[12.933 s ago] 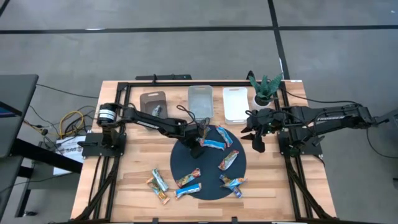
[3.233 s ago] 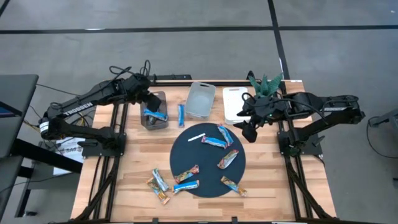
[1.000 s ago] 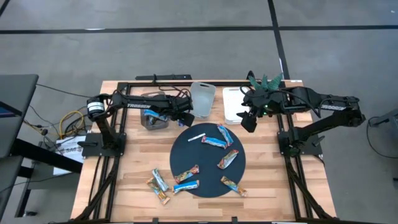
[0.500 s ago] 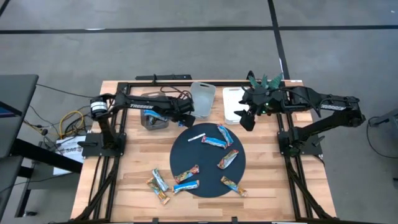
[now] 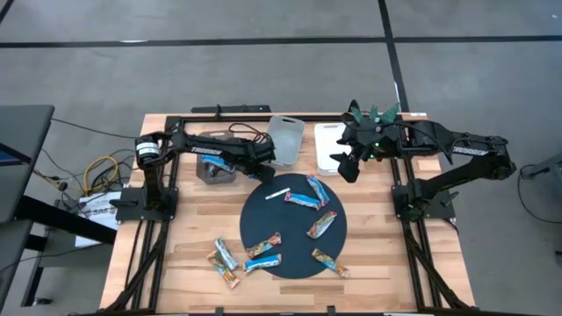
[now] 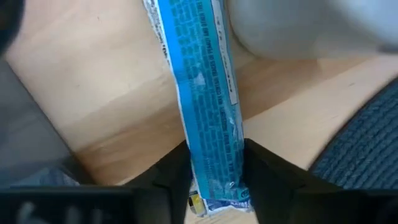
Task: Pick and place Granola Bars by type
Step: Put the blue granola bar into the black bin, then put the red granola bar into the white bin
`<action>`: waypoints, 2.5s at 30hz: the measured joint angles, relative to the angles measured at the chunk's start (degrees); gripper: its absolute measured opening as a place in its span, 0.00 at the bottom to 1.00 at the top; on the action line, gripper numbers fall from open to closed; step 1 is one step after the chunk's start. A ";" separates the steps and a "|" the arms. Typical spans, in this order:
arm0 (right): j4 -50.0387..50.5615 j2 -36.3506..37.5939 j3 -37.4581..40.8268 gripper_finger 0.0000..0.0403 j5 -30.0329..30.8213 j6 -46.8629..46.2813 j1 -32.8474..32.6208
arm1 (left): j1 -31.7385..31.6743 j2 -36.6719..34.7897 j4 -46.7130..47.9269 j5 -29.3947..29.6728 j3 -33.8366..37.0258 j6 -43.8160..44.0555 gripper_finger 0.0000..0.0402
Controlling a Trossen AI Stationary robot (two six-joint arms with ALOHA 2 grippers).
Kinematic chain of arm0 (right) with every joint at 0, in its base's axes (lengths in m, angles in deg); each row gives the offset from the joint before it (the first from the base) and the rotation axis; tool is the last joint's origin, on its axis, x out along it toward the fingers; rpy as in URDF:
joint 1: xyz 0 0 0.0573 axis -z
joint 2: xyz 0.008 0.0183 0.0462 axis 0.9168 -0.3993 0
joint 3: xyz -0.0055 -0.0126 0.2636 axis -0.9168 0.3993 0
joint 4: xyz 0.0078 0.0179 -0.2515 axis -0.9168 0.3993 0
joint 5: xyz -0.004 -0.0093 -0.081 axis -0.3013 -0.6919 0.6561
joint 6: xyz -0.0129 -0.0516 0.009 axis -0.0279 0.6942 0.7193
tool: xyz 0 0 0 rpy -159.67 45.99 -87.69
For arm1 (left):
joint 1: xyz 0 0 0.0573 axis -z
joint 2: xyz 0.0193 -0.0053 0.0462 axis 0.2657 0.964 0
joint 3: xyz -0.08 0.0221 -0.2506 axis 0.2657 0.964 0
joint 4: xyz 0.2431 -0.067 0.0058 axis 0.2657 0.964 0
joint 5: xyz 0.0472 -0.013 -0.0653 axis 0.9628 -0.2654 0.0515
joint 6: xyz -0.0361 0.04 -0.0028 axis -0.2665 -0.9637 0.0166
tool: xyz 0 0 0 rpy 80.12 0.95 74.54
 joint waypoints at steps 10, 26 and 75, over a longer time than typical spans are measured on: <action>-0.74 0.02 0.00 0.58 0.00 0.86 0.01 | -0.27 -2.64 1.85 0.34 -0.02 0.00 0.05; -1.61 0.04 0.00 0.58 0.02 1.53 0.29 | -4.89 -29.28 11.07 15.30 -0.02 5.20 0.06; -0.80 0.04 0.00 0.58 -0.36 2.43 0.29 | -3.00 -35.38 22.86 4.78 -0.02 -3.51 0.42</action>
